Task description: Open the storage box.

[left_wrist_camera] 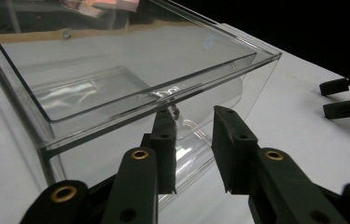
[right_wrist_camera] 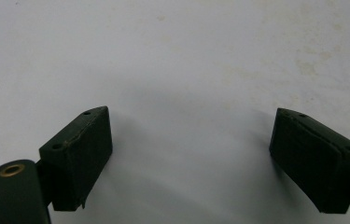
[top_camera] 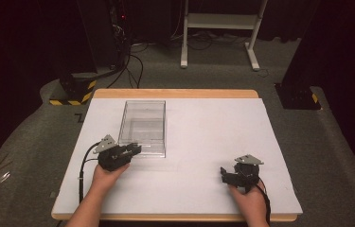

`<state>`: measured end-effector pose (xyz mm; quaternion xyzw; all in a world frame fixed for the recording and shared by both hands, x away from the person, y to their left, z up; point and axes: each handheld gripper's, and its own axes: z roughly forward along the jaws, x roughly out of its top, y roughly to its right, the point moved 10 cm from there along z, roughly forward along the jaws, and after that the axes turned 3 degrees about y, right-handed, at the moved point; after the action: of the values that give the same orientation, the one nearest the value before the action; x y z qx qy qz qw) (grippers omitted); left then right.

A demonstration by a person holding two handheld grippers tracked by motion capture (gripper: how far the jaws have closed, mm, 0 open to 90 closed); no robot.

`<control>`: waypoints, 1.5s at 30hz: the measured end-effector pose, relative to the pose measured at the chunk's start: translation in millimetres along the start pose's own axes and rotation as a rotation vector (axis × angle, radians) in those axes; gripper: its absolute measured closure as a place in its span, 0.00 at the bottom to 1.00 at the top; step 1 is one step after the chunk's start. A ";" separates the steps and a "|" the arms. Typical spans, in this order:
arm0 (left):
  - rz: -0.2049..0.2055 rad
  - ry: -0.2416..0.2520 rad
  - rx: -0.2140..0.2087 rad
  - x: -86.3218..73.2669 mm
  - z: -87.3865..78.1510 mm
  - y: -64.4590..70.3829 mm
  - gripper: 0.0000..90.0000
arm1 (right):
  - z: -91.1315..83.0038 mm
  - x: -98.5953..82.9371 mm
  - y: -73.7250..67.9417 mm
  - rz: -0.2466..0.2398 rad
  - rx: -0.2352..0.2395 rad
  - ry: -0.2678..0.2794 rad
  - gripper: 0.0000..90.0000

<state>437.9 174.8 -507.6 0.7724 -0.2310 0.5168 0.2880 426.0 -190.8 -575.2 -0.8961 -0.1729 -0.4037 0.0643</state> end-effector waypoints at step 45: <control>-0.001 0.024 -0.099 -15.6 -30.6 22.2 0.88 | -0.1 0.0 0.1 -0.002 -0.002 0.001 0.15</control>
<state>397.4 180.5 -508.3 0.7510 -0.2528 0.5137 0.3289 426.0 -191.0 -575.1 -0.8958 -0.1734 -0.4043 0.0629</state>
